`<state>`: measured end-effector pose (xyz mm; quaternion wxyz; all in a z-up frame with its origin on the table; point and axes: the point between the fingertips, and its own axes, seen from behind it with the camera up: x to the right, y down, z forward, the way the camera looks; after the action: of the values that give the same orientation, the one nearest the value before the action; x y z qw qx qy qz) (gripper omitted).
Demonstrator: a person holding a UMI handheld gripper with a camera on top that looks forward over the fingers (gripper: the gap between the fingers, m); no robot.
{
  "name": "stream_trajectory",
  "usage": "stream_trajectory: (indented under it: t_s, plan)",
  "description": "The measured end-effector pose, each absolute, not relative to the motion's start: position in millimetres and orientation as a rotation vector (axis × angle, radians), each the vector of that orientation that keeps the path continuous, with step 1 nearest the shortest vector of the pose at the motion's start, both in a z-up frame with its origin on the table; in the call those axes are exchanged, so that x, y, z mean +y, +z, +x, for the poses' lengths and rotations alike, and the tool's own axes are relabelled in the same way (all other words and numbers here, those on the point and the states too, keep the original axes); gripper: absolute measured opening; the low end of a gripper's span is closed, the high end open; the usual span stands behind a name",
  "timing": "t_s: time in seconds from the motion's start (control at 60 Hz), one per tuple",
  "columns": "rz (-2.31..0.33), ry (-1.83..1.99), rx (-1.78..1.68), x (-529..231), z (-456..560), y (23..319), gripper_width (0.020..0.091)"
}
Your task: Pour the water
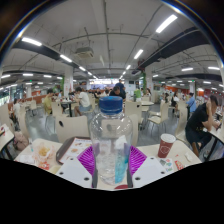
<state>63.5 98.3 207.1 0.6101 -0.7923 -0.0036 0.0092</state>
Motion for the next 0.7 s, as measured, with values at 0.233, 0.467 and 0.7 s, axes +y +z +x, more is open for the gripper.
stream_trajectory:
  t_s: [0.233, 0.467, 0.7]
  plan:
    - [-1.923, 0.045, -0.050, 99, 104, 105, 0.0391]
    - [-1.920, 0.086, -0.078, 91, 106, 73, 0.0413]
    - [-2.021, 0.054, -0.055, 84, 107, 65, 0.0578]
